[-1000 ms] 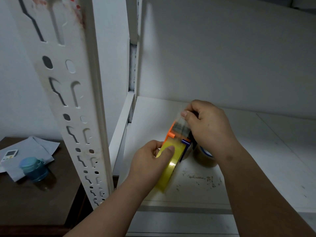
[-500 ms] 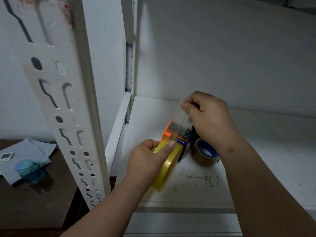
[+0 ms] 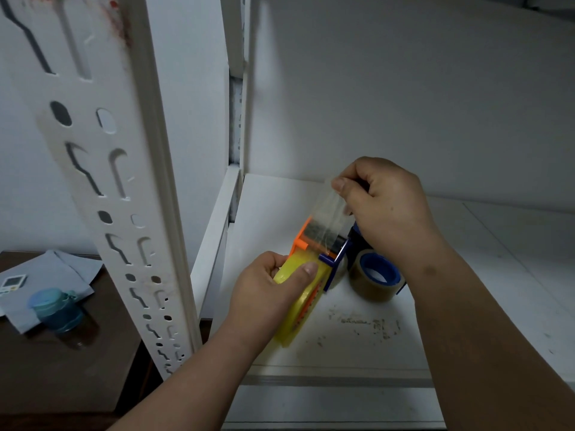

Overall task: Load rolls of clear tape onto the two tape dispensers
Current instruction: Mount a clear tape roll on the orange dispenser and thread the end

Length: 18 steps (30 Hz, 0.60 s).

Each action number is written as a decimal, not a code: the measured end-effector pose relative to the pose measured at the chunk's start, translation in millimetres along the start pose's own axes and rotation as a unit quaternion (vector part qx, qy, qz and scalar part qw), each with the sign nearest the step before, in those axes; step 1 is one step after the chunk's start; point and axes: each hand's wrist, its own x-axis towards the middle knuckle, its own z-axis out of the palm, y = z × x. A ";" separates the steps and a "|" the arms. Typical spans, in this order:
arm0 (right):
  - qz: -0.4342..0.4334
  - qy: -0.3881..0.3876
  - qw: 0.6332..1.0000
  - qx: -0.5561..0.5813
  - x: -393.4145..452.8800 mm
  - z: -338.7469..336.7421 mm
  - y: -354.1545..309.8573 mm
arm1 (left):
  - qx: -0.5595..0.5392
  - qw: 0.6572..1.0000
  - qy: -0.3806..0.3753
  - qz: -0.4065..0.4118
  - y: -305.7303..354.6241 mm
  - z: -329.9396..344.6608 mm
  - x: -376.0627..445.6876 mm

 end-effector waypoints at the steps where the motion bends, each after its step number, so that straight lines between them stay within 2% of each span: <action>1: 0.001 0.001 1.000 0.002 -0.5 -0.5 -1.2 | 0.005 1.000 0.003 0.000 -0.1 0.6 0.3; 11: 0.006 0.016 1.000 0.022 -3.5 -9.6 -7.7 | 0.016 1.000 0.026 0.004 0.2 3.7 3.9; 18: -0.047 0.042 0.998 0.000 -8.3 -8.2 -12.6 | 0.023 0.999 0.026 0.010 0.4 2.1 3.0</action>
